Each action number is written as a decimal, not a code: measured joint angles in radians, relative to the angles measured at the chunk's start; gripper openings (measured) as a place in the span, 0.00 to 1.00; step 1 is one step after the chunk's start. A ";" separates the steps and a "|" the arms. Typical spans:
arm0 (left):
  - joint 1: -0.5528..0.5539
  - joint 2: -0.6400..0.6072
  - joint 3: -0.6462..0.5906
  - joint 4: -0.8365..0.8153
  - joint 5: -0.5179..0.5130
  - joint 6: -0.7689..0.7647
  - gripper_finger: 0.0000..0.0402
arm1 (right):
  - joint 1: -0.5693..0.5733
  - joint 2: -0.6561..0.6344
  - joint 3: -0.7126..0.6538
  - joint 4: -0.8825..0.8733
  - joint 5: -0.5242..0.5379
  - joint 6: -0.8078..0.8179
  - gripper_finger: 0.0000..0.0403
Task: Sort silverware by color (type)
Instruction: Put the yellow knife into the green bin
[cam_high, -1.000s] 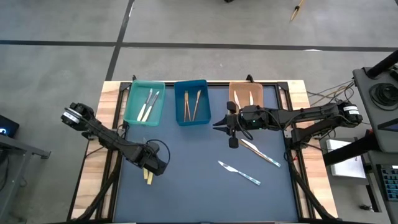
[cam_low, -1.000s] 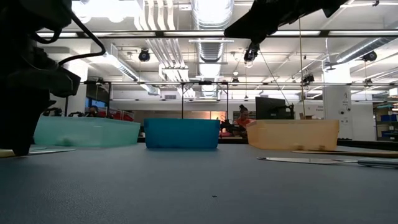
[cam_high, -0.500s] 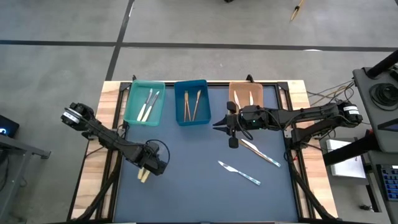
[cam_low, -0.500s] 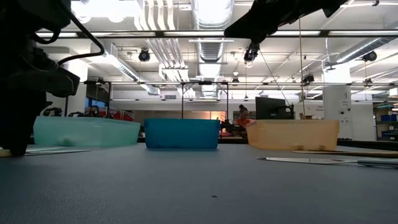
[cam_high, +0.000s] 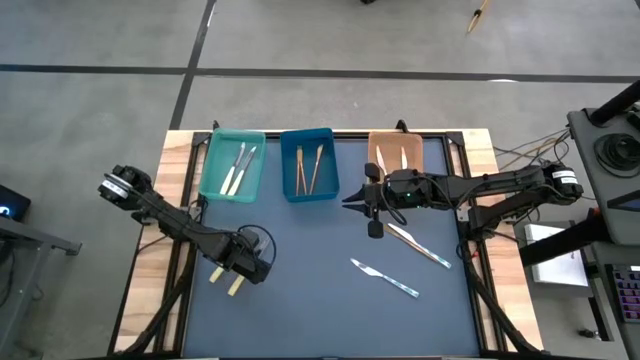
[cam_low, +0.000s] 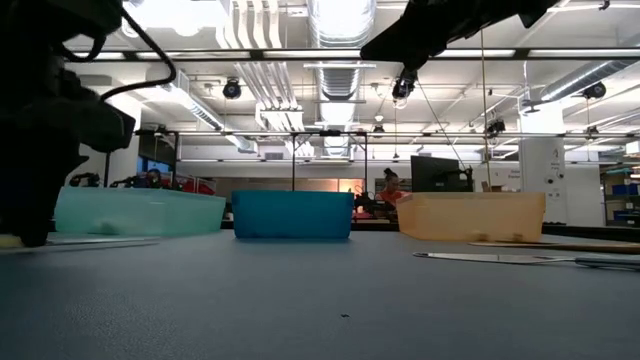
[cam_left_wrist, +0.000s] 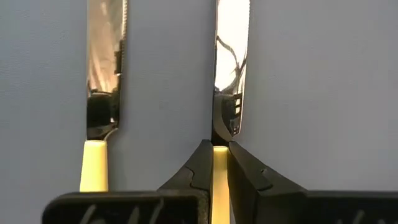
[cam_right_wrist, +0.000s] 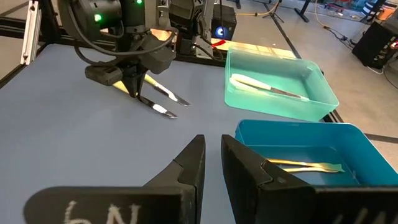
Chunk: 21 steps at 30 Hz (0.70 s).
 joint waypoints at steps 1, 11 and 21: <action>0.000 -0.005 0.004 -0.006 0.000 0.007 0.02 | 0.000 0.000 0.000 0.000 0.000 0.000 0.11; 0.012 -0.104 0.031 -0.031 -0.008 0.059 0.02 | 0.000 0.000 0.000 0.000 0.000 -0.003 0.11; 0.111 -0.306 0.032 -0.138 -0.122 0.132 0.02 | 0.000 0.000 0.000 0.000 0.000 -0.021 0.11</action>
